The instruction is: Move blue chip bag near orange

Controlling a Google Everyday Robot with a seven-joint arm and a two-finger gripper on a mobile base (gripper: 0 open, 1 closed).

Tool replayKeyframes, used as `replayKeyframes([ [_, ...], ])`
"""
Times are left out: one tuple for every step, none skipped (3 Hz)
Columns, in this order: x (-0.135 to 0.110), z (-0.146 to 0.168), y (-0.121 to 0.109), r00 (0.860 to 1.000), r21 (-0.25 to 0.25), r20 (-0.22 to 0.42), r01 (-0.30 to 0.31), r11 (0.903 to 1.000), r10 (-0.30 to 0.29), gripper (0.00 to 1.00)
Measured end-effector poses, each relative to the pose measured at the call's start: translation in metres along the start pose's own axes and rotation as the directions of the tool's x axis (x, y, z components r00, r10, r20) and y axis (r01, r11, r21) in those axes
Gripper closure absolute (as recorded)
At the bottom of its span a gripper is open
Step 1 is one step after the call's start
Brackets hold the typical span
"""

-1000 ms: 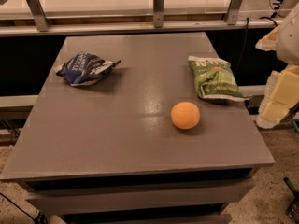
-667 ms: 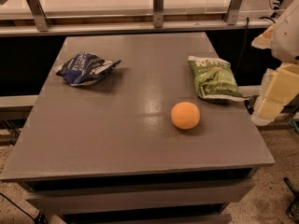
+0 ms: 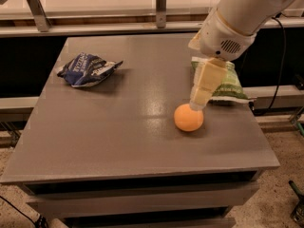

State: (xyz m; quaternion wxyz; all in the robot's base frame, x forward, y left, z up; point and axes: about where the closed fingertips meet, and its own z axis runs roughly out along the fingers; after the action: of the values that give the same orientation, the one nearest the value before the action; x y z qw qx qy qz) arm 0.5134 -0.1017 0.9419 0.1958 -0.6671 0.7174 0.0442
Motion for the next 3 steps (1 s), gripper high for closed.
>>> replayKeyframes([
  [-0.0551, 0.0454, -0.0107, 0.987, -0.015, 0.144, 0.078, 0.9969, -0.075, 0.00],
  [-0.0640, 0.0465, -0.0185, 0.983, 0.018, 0.168, 0.078, 0.9968, -0.080, 0.00],
  [-0.0631, 0.0462, -0.0171, 0.983, 0.013, 0.164, 0.079, 0.9968, -0.080, 0.00],
])
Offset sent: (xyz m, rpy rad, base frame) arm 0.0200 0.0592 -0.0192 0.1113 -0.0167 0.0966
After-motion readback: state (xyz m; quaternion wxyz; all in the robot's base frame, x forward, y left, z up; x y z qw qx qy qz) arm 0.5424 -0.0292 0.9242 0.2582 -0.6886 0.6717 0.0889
